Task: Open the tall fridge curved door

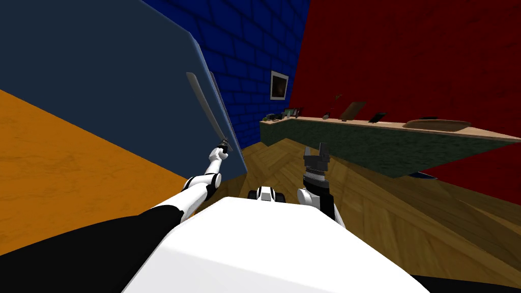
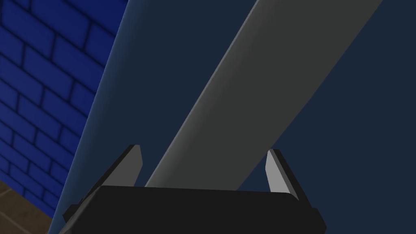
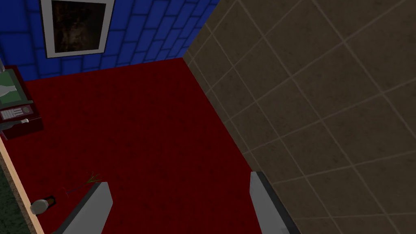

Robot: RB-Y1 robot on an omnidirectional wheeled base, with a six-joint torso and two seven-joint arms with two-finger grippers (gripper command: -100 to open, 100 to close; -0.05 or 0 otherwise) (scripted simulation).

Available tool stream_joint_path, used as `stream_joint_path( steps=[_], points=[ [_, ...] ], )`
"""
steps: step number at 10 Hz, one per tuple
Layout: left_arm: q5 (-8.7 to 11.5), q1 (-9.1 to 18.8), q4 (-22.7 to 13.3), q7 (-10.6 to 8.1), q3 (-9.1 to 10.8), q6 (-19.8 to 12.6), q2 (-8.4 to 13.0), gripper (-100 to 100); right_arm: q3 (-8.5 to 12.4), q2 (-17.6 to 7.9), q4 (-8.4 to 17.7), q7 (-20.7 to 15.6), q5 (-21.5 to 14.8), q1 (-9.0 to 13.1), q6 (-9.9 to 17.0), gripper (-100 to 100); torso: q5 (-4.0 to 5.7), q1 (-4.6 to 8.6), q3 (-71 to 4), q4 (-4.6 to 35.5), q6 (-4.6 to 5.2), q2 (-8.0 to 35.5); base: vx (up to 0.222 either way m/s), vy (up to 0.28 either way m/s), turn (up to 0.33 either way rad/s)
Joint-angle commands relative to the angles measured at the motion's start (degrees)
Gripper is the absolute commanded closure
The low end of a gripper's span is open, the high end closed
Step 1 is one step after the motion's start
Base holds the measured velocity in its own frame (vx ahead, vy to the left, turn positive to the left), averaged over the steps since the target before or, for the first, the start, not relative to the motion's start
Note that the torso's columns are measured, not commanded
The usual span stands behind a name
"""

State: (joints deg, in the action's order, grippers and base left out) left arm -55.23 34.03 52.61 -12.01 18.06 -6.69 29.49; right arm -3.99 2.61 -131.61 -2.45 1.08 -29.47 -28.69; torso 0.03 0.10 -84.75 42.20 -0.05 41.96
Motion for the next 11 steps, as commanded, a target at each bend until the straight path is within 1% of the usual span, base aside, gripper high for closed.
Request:
stream_joint_path(
  steps=[1,2,3,4,5,6,7,8,9,10,11],
  points=[
    [-0.4,-0.9,0.6,-1.65,-0.39,3.0,0.8,100,0.0,0.0,0.0,0.0,0.0,0.0,0.0,0,0.01,-0.02,-0.1,0.0,-0.01,-0.1,0.150,-0.087,0.292],
    [-0.4,-0.9,0.6,-1.65,-0.39,3.5,0.8,100,0.0,0.0,0.0,0.0,0.0,0.0,0.0,0,0.04,-0.08,-0.2,0.0,-0.47,-0.3,0.211,-0.108,0.323],
    [0.0,-2.3,1.8,-3.64,-1.84,5.5,2.0,100,0.0,0.0,0.0,0.0,0.0,0.0,0.0,0,-0.06,-0.45,-0.1,0.1,-0.41,-0.1,0.231,-0.125,0.358],
    [0.0,-2.3,1.8,-3.64,-1.84,6.4,2.0,100,0.0,0.0,0.0,0.0,0.0,-0.1,0.0,0,-0.15,-0.64,0.1,0.2,-0.50,0.2,0.190,-0.117,0.244],
    [0.3,-3.7,3.0,-5.63,-3.29,8.4,3.2,100,0.0,0.0,0.0,0.0,0.0,0.0,0.0,0,-0.24,-0.77,0.3,0.2,-0.36,0.5,0.223,-0.116,0.283],
    [0.3,-3.7,3.0,-5.63,-3.29,9.3,3.2,100,0.0,0.0,0.0,0.0,0.0,0.0,0.0,0,-0.23,-0.76,0.3,0.2,-0.46,0.5,0.169,-0.090,0.281],
    [0.7,-5.0,4.2,-7.62,-4.73,11.7,4.4,100,0.0,0.0,0.0,0.0,0.0,0.0,0.0,0,-0.25,-0.88,0.4,0.3,-0.53,0.7,0.164,-0.114,0.276],
    [0.7,-5.0,4.2,-7.62,-4.73,12.1,4.4,100,0.0,0.0,0.0,0.0,0.0,0.0,0.0,0,-0.25,-0.80,0.4,0.3,-0.59,0.6,0.136,-0.114,0.300],
    [1.1,-6.4,5.5,-9.61,-6.18,14.6,5.6,100,0.0,0.0,0.0,0.0,0.0,0.0,0.0,0,-0.23,-0.86,0.4,0.3,-0.63,0.6,0.168,-0.164,0.311],
    [1.1,-6.4,5.5,-9.61,-6.18,15.0,5.6,100,0.0,0.0,0.0,0.0,0.0,0.0,0.0,0,-0.19,-0.72,0.3,0.3,-0.63,0.5,0.144,-0.128,0.338],
    [1.5,-7.8,6.7,-11.61,-7.63,17.7,6.9,100,0.0,0.0,0.0,0.0,0.0,0.0,0.0,0,-0.17,-0.88,0.3,0.3,-0.62,0.5,0.156,-0.146,0.374]
  ],
)
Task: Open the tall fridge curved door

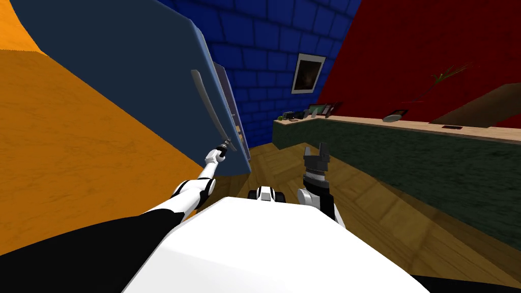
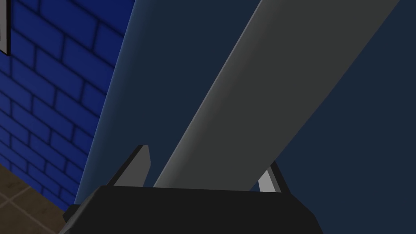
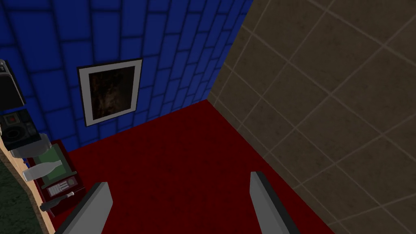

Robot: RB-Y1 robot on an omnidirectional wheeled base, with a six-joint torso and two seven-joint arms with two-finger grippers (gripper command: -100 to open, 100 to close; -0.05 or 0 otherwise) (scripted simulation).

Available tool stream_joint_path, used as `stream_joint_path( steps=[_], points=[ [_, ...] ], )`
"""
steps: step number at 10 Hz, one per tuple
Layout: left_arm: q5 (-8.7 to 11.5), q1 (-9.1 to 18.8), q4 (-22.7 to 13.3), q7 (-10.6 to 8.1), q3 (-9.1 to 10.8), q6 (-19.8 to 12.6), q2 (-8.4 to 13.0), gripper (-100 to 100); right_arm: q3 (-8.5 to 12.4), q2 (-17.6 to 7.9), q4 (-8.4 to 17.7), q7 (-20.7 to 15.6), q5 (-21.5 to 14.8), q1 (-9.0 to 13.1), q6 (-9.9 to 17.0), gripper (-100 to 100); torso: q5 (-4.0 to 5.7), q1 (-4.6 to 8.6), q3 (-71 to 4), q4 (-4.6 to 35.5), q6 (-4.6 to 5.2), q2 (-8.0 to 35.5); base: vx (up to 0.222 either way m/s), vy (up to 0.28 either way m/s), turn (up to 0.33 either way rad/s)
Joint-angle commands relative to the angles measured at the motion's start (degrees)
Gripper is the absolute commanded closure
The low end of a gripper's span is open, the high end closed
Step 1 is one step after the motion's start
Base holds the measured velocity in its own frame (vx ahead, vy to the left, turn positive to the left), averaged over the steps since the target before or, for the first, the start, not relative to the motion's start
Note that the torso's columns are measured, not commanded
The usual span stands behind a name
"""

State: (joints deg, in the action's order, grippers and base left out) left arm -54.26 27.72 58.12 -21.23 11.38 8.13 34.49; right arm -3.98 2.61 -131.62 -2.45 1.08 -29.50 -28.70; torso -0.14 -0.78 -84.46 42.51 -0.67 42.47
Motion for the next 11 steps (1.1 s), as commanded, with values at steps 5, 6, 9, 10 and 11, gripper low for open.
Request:
stream_joint_path(
  steps=[5,6,9,10,11],
  points=[
    [1.3,-4.2,3.6,-6.37,-3.84,8.8,4.3,100,0.0,0.0,0.0,0.0,0.0,0.0,0.0,0,-0.03,0.08,-0.2,-0.1,0.13,-0.2,0.143,-0.140,0.320],
    [1.7,-5.6,4.8,-8.36,-5.29,11.7,5.5,100,0.0,0.0,0.0,0.0,0.0,0.0,0.0,0,-0.06,0.02,-0.1,-0.2,0.24,-0.2,0.128,-0.145,0.343],
    [2.0,-6.9,6.1,-10.35,-6.74,14.6,6.8,100,0.0,0.0,0.0,0.0,0.0,0.0,0.0,0,-0.08,0.57,-0.3,-0.5,0.59,-0.4,0.106,-0.155,0.317],
    [2.0,-6.2,5.5,-9.28,-5.89,14.3,6.5,100,0.0,0.0,0.0,0.0,0.0,0.0,0.0,0,-0.09,0.65,-0.3,-0.5,0.70,-0.4,0.032,-0.058,0.094],
    [1.8,-6.6,7.1,-10.68,-6.51,17.0,6.8,100,0.0,0.0,0.0,0.0,0.0,0.0,0.0,0,-0.07,0.51,-0.2,-0.4,0.87,-0.3,-0.117,0.138,0.008]
  ],
)
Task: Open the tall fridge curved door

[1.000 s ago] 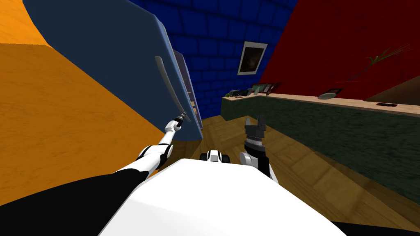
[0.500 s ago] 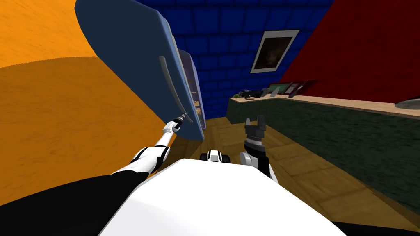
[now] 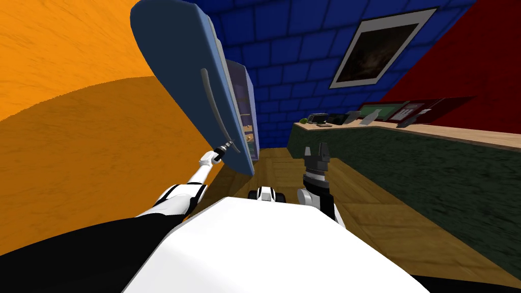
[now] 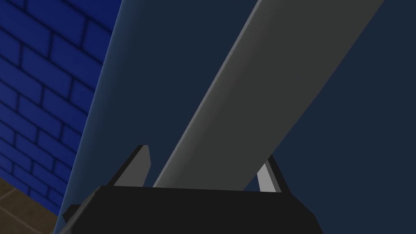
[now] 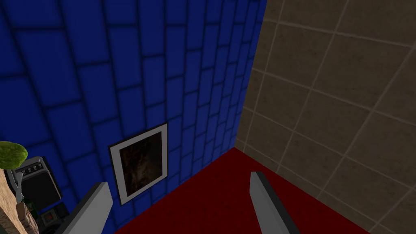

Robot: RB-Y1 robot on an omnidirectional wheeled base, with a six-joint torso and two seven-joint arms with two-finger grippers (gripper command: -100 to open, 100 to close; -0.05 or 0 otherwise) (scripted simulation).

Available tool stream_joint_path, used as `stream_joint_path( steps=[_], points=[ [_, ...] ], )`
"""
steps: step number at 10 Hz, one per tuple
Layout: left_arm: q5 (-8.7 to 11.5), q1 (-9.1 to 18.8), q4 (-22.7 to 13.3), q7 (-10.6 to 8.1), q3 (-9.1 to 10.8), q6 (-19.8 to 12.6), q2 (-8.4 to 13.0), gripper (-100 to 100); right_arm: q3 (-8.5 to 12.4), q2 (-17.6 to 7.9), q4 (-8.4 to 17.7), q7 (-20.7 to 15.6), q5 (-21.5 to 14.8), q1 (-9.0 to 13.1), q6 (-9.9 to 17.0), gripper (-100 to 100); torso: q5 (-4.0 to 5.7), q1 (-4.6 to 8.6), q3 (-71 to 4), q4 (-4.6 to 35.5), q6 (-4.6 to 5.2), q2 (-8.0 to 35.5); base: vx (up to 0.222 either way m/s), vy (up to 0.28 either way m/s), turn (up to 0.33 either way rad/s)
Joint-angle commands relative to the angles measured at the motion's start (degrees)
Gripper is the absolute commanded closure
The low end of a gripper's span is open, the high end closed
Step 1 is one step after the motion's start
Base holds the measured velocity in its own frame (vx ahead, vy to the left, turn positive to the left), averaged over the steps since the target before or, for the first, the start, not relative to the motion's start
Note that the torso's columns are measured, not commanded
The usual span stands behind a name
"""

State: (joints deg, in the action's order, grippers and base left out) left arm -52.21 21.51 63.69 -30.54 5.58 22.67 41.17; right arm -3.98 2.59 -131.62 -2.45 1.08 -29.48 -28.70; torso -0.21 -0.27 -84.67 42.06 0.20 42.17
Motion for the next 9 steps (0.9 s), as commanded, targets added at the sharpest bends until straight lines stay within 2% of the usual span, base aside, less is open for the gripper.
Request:
stream_joint_path(
  steps=[1,4,6,9],
  points=[
    [-0.3,-0.4,1.5,-1.37,-0.71,2.5,0.1,100,0.0,0.0,0.0,0.0,0.0,0.0,0.0,0,-0.09,-0.32,0.3,0.2,-0.09,0.5,-0.146,0.232,-0.022],
    [-0.7,-0.9,3.8,-3.42,-1.77,6.2,0.3,100,0.0,0.0,0.0,0.0,0.0,0.0,0.0,0,-0.03,-0.27,0.2,0.2,-0.41,0.2,-0.199,0.225,-0.001],
    [-0.9,-1.1,4.5,-4.10,-2.13,7.5,0.4,100,0.0,0.0,0.0,0.0,0.0,0.0,0.0,0,0.16,0.12,-0.1,0.3,-0.35,-0.2,-0.132,0.193,0.001],
    [-1.3,-1.7,6.8,-6.15,-3.19,11.2,0.6,100,0.0,0.0,0.0,0.0,0.0,0.0,0.0,0,0.05,-0.31,0.0,0.3,-0.36,0.0,-0.168,0.248,-0.003]
  ],
)
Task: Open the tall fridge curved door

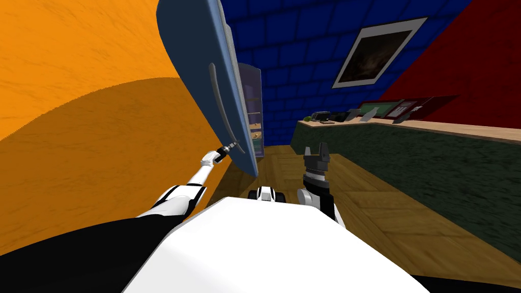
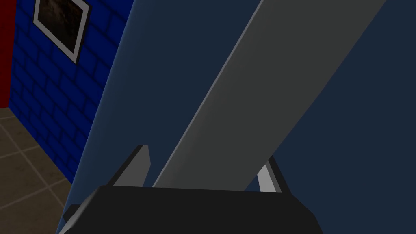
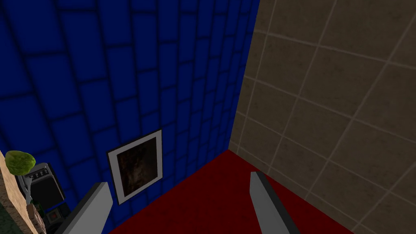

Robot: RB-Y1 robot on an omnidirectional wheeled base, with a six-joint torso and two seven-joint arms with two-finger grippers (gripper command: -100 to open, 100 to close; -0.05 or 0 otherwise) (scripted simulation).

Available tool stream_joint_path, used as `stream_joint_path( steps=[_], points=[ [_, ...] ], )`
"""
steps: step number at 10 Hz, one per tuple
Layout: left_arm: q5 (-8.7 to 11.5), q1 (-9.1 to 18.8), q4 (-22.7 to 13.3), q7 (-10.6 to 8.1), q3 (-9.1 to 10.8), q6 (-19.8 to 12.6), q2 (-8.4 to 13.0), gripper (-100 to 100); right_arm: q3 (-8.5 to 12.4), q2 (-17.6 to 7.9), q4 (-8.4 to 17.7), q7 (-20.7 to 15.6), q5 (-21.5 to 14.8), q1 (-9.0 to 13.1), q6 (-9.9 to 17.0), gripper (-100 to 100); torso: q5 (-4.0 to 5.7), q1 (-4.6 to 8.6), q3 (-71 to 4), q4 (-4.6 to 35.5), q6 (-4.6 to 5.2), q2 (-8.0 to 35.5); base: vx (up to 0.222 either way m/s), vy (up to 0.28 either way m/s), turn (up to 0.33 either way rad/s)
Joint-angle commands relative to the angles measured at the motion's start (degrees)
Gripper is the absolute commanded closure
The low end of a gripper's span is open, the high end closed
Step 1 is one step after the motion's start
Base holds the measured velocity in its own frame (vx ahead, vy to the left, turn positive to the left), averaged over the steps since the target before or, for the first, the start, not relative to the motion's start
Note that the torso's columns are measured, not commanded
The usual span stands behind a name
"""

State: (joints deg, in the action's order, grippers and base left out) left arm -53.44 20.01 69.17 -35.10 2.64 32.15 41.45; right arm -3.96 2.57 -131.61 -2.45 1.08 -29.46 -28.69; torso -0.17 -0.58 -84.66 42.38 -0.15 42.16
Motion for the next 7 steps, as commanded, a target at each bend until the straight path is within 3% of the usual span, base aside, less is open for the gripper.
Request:
stream_joint_path(
  steps=[1,2,3,7],
  points=[
    [-0.3,-0.4,2.1,-2.27,-0.62,3.0,0.4,100,0.0,0.0,0.0,0.0,0.0,0.0,0.0,0,-0.03,-0.04,0.0,0.0,-0.01,0.0,-0.196,0.268,0.000],
    [-0.3,-0.2,1.4,-1.32,-0.68,2.5,0.2,100,0.0,0.0,0.0,0.0,0.0,0.0,0.0,0,0.00,0.09,0.1,0.0,-0.03,0.1,-0.100,0.118,-0.011],
    [-0.4,-0.5,2.4,-1.67,-1.09,4.0,0.1,100,0.0,0.0,0.0,0.0,0.0,0.0,0.0,0,0.16,0.70,-0.2,-0.1,0.08,-0.2,-0.079,0.138,0.016],
    [-0.4,-1.2,4.8,-2.60,-1.73,7.5,-0.3,100,0.0,0.0,0.0,0.0,0.0,0.0,0.0,0,0.06,0.21,-0.1,-0.1,0.06,-0.2,-0.089,0.228,-0.001]
  ],
)
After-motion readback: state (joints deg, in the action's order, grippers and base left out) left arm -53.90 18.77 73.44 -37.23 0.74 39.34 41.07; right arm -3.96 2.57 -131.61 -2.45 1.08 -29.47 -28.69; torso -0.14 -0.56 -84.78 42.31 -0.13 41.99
